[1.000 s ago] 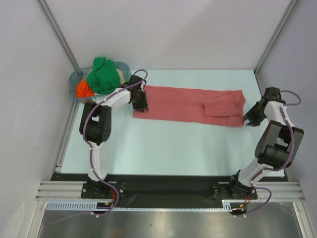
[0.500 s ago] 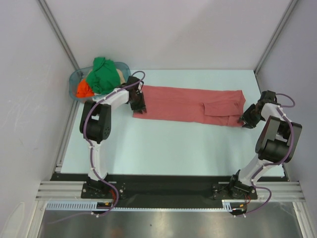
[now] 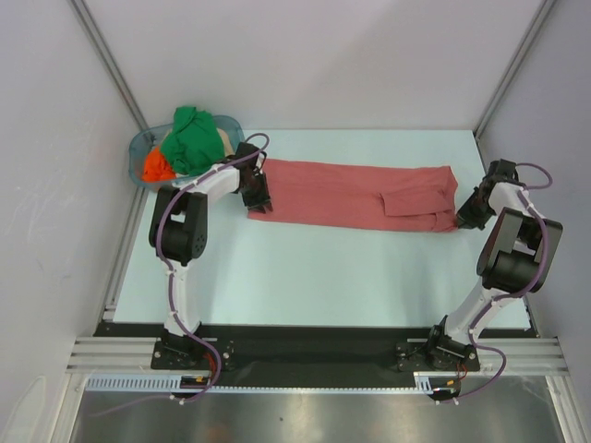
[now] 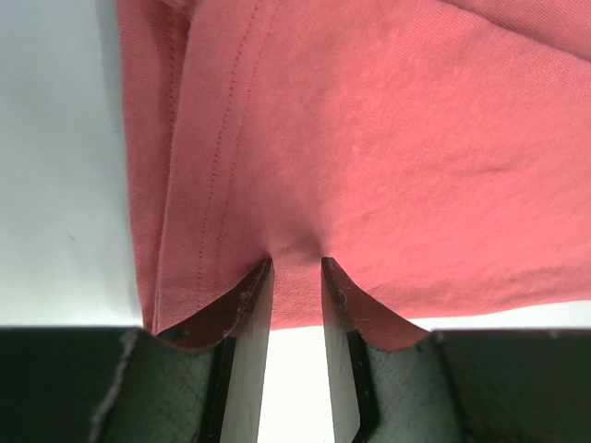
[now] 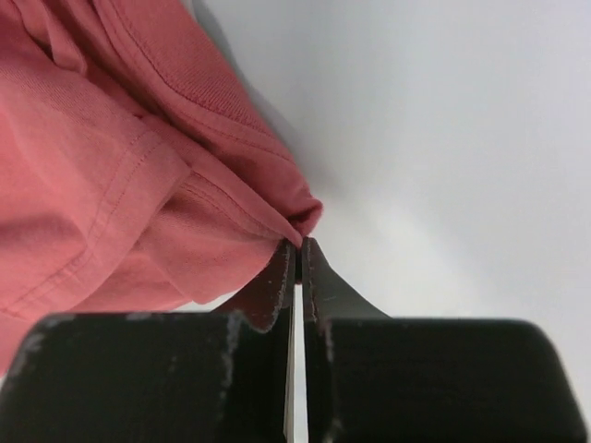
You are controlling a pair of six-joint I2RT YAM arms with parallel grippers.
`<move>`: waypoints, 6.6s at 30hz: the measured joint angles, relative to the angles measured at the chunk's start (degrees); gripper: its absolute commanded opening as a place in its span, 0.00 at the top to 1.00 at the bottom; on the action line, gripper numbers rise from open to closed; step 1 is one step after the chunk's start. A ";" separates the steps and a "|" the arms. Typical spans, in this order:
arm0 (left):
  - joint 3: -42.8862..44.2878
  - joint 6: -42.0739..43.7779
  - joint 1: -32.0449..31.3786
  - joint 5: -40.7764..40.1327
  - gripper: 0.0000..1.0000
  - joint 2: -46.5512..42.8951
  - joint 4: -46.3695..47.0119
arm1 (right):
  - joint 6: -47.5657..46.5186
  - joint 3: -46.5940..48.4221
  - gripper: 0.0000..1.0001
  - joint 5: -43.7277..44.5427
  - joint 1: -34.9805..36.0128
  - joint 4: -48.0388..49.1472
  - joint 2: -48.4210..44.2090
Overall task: Fold and stack the t-shirts
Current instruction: Fold the tshirt
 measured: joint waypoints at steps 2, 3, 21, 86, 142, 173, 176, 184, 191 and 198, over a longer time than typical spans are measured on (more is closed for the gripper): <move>0.00 0.00 0.04 -0.02 0.66 0.00 -0.02 | -0.79 1.73 1.00 2.27 0.00 -0.90 0.07; 0.00 0.00 0.04 -0.02 0.66 0.02 -0.02 | -1.09 2.40 0.99 3.17 0.00 -1.22 0.15; -0.02 0.42 0.04 -0.07 0.67 0.04 -0.02 | -2.29 3.08 0.69 10.19 0.11 -4.85 3.02; -1.16 0.48 1.01 2.29 0.67 -0.33 1.11 | -3.39 2.16 1.00 0.28 -2.86 -0.37 5.73; 0.48 8.37 -3.08 1.20 0.43 0.13 0.42 | 25.70 23.80 0.13 16.68 21.62 -14.38 19.30; -21.68 7.65 -20.79 -4.50 0.00 -42.53 -6.62 | 2.01 47.15 0.00 16.55 25.31 -14.27 29.16; -13.31 12.37 -19.69 -5.77 0.00 -39.71 -6.71 | 3.34 47.56 0.00 16.52 27.23 -15.91 24.65; -5.09 27.91 -17.84 -5.11 0.00 -17.99 -2.80 | 13.38 51.54 0.00 15.61 31.63 -21.16 22.86; -2.23 32.20 -16.39 -5.14 0.00 -6.43 -2.84 | 19.89 54.07 0.00 17.07 33.24 -23.69 28.92; -4.42 32.94 -16.24 -7.89 0.00 -6.05 -1.05 | 19.04 54.05 0.00 18.84 32.11 -21.03 35.56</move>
